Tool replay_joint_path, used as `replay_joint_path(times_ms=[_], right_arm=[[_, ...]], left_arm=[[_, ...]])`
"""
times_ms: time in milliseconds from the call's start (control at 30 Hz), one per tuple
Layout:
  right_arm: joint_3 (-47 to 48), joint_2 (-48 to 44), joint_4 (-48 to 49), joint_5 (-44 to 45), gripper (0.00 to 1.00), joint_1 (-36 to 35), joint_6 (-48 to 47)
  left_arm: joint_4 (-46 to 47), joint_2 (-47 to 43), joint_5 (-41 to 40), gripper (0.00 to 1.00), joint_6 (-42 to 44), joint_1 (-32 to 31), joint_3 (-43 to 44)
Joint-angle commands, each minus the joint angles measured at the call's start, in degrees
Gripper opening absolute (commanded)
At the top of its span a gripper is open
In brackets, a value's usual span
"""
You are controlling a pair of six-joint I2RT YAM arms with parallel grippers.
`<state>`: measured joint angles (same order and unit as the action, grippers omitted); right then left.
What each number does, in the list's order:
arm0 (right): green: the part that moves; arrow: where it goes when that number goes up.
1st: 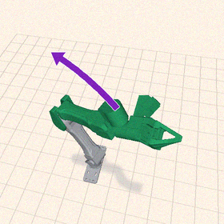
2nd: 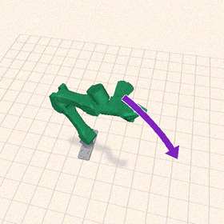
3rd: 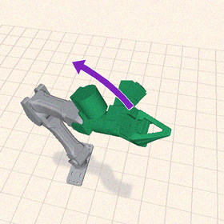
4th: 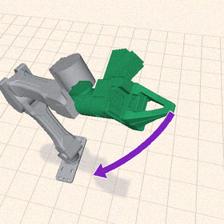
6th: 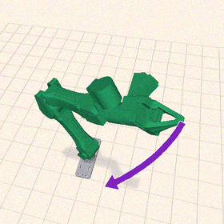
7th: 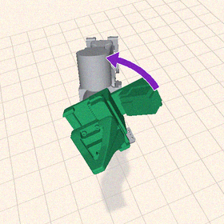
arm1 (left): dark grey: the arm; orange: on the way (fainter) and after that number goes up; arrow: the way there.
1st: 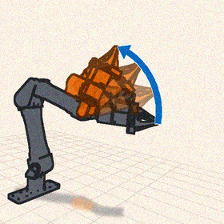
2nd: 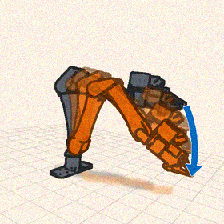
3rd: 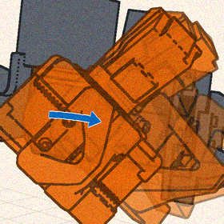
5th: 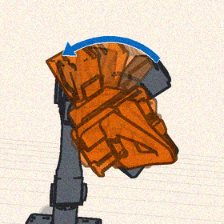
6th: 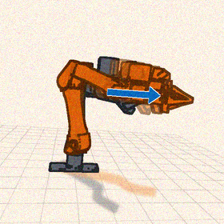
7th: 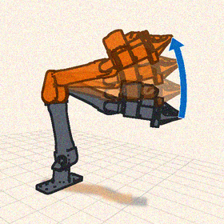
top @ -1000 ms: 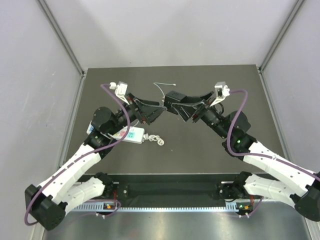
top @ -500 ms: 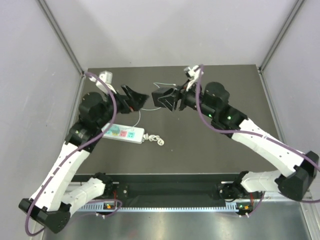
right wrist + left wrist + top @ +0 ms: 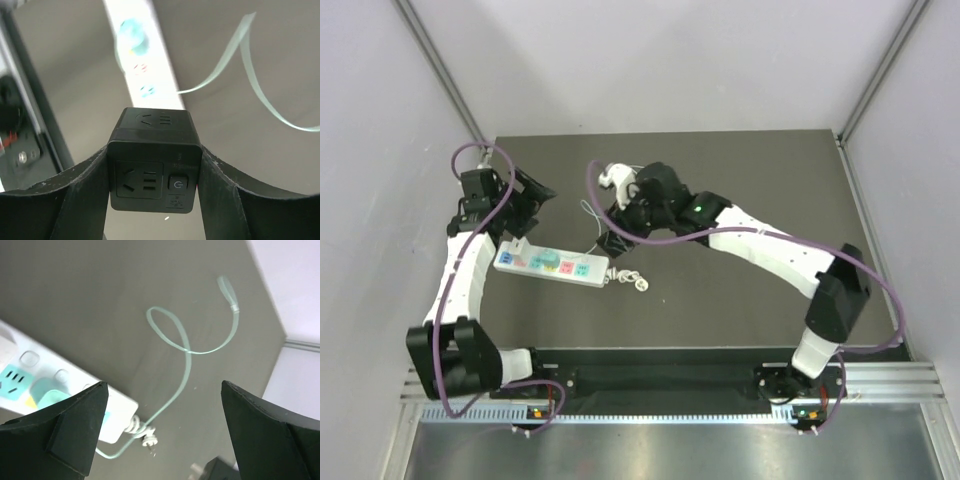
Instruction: Insert the plug
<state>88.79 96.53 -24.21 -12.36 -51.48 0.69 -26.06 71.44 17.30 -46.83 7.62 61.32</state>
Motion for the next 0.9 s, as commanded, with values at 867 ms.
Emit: replay_joint_path(times_ms=[867], right_arm=[[27.74, 28.62, -8.84, -2.14, 0.0, -8.55, -22.05]], left_arm=[[5.24, 6.87, -16.77, 0.98, 3.68, 1.87, 0.12]])
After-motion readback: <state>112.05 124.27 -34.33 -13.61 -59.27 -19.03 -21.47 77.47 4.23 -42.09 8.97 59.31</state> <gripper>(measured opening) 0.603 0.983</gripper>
